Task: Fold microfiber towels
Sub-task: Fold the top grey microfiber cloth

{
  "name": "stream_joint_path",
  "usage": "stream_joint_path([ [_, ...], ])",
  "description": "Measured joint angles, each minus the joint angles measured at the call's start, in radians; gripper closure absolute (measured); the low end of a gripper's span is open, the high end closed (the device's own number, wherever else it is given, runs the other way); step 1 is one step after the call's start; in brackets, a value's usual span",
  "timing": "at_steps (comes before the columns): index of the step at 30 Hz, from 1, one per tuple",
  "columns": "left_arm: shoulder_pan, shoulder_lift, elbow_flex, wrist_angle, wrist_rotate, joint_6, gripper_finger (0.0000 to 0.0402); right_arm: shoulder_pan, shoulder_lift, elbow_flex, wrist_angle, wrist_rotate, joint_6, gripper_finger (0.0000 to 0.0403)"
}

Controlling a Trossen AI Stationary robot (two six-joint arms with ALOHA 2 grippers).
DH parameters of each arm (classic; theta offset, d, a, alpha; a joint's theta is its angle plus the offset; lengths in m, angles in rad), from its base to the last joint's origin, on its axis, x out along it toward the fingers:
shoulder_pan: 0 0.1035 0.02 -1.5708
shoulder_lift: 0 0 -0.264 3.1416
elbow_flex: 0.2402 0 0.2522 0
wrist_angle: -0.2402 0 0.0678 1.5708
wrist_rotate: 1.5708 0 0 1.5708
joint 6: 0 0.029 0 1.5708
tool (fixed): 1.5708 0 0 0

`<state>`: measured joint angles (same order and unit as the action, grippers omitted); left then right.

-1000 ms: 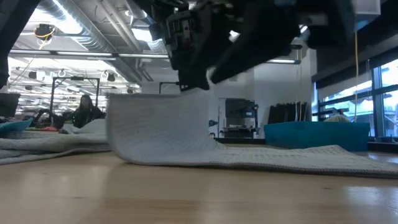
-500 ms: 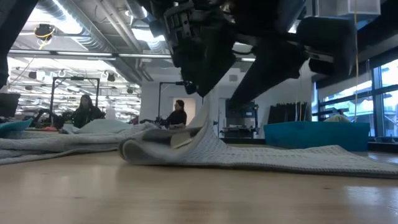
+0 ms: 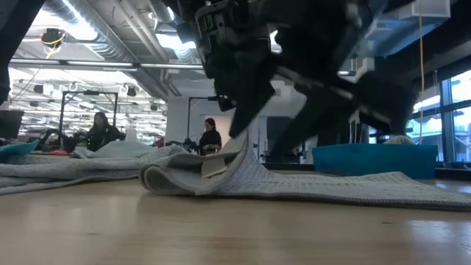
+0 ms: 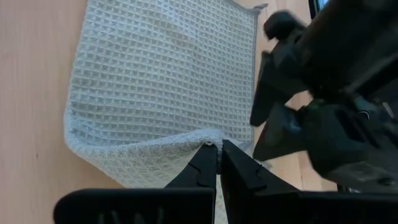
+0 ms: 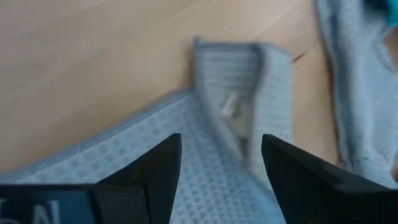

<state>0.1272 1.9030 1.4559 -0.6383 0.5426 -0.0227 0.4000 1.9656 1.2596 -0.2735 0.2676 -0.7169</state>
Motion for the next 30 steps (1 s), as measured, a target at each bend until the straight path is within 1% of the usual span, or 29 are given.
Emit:
stream_joint_path([
  [3, 0.000, 0.000, 0.000, 0.003, 0.001, -0.001, 0.0401, 0.000, 0.000, -0.047, 0.126, 0.063, -0.032, 0.0178],
  [5, 0.000, 0.000, 0.000, 0.006, 0.002, -0.001, 0.0399, -0.001, 0.000, -0.057, 0.160, 0.086, -0.068, 0.0178],
  [8, 0.000, 0.000, 0.000, 0.006, 0.002, -0.001, 0.0400, -0.012, 0.004, -0.058, 0.208, 0.044, -0.083, 0.0178],
  [11, 0.000, 0.000, 0.000, 0.005, 0.002, -0.002, 0.0400, -0.024, 0.016, -0.059, 0.209, 0.005, -0.092, 0.0178],
  [14, 0.000, 0.000, 0.000, 0.002, 0.002, -0.009, 0.0399, -0.030, 0.033, -0.059, 0.203, 0.001, -0.111, 0.0178],
  [19, 0.000, 0.000, 0.000, 0.012, 0.000, -0.011, 0.0399, -0.031, 0.060, -0.059, 0.280, 0.008, -0.156, 0.0182],
  [23, 0.000, 0.000, 0.000, 0.015, 0.000, -0.012, 0.0400, -0.036, 0.064, -0.059, 0.331, 0.009, -0.179, 0.0206],
  [30, 0.000, 0.000, 0.000, 0.026, -0.001, -0.020, 0.0400, -0.053, 0.064, -0.059, 0.334, -0.007, -0.183, 0.0270],
])
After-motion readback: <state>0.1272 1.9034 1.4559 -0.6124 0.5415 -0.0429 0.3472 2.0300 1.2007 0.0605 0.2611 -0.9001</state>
